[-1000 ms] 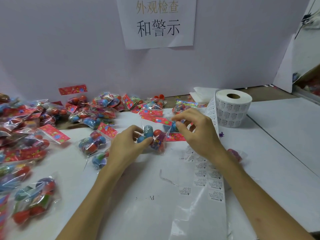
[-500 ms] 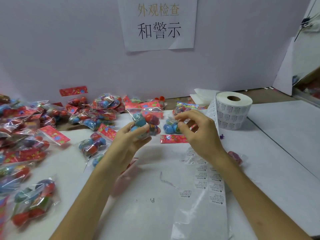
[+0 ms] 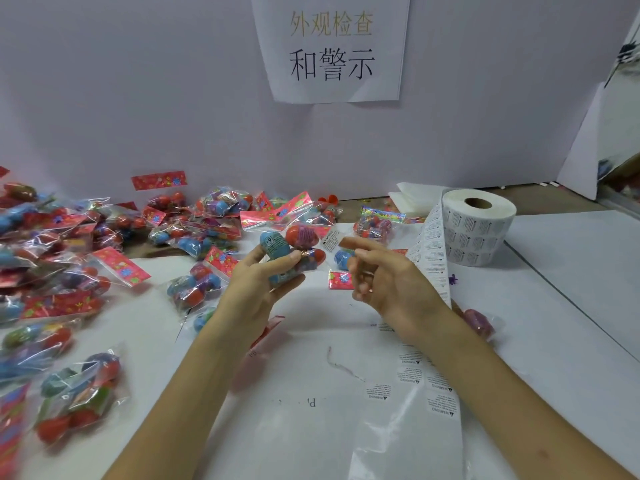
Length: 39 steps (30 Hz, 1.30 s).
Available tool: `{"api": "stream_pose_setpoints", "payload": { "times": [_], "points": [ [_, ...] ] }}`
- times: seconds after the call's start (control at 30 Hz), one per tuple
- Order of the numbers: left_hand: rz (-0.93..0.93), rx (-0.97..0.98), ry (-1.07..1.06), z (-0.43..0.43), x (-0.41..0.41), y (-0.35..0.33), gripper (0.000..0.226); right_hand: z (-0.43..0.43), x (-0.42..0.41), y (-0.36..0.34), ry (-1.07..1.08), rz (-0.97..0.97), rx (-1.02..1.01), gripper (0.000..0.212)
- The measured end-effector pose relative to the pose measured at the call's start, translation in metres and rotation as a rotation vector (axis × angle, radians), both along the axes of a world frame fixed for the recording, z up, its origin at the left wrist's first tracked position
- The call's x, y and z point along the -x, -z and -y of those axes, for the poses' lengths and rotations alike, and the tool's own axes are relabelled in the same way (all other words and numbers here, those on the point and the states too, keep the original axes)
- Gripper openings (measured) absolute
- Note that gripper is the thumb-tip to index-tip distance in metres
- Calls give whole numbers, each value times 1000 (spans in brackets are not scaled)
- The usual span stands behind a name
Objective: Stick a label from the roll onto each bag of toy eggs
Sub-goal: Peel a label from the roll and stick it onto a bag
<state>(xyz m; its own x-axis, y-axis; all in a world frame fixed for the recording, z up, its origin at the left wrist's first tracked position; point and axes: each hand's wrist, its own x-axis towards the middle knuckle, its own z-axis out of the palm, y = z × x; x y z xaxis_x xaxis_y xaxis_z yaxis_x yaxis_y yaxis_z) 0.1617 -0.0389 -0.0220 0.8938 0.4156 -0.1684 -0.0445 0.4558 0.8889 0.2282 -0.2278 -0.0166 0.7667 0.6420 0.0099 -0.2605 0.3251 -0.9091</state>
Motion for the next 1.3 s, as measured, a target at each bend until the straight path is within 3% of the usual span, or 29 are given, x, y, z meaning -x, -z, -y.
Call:
{"api": "stream_pose_setpoints", "payload": {
  "times": [0.17, 0.43, 0.63, 1.13, 1.3],
  "points": [
    [-1, -5, -64, 2, -1, 2, 36, -1, 2, 2, -70, -184, -121, 27],
    [100, 18, 2, 11, 0, 3, 39, -7, 7, 10, -166, -239, -101, 44],
    [109, -4, 52, 13, 2, 0, 30, -8, 8, 11, -185, -238, -88, 44],
    [88, -8, 69, 14, 2, -2, 41, -9, 8, 12, -173, -208, -58, 45],
    [97, 2, 44, 16, 2, -3, 58, -9, 9, 12, -181, -185, -55, 47]
  ]
}}
